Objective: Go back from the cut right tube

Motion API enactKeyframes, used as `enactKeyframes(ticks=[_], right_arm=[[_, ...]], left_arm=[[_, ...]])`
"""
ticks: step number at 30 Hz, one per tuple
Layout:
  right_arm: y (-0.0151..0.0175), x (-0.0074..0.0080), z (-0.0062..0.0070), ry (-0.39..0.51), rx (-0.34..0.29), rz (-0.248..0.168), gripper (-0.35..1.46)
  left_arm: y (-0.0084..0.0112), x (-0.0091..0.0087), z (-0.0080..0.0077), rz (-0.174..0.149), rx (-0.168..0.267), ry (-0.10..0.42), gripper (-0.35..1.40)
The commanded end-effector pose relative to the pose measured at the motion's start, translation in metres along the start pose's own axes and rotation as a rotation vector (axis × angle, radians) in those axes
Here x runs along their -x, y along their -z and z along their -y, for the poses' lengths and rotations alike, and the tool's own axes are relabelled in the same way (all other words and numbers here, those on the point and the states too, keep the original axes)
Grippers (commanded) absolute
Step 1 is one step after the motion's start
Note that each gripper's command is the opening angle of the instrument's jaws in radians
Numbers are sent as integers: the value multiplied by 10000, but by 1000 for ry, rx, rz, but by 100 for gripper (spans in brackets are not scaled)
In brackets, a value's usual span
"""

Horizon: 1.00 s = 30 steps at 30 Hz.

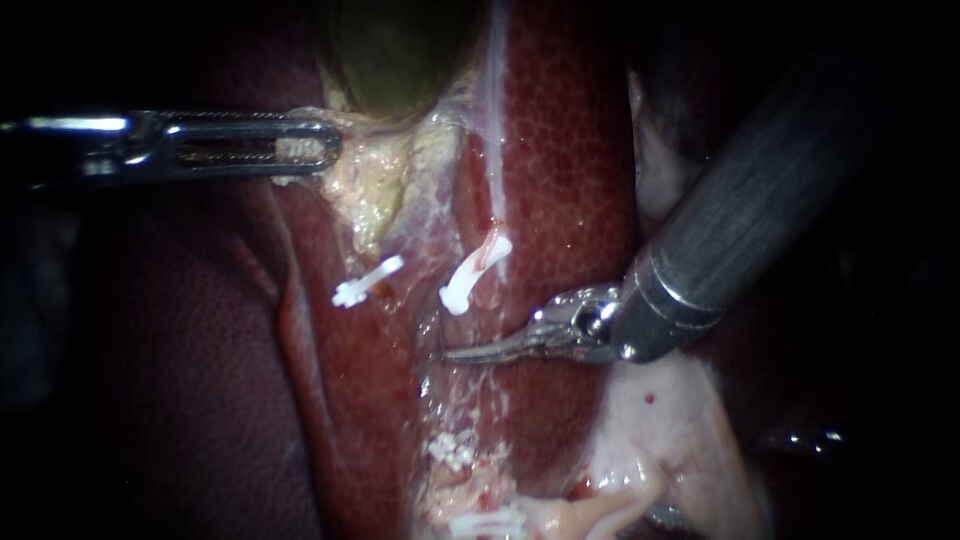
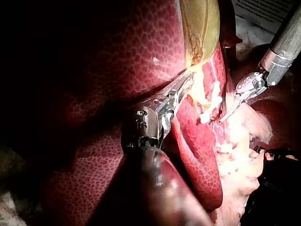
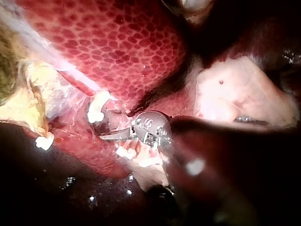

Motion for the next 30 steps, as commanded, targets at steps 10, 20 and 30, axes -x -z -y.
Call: enactKeyframes(ticks=[10, 20, 30], right_arm=[[-4, -1, -2, -11, -9, -15, 69], [-3, 1, 1, 37, -25, -151, 143], [20, 20, 6, 286, 32, -172, 143]], left_arm=[[-1, 0, 0, 0, 0, 0, -35], [0, 0, 0, 0, 0, 0, -35], [1, 0, 0, 0, -1, 0, -35]])
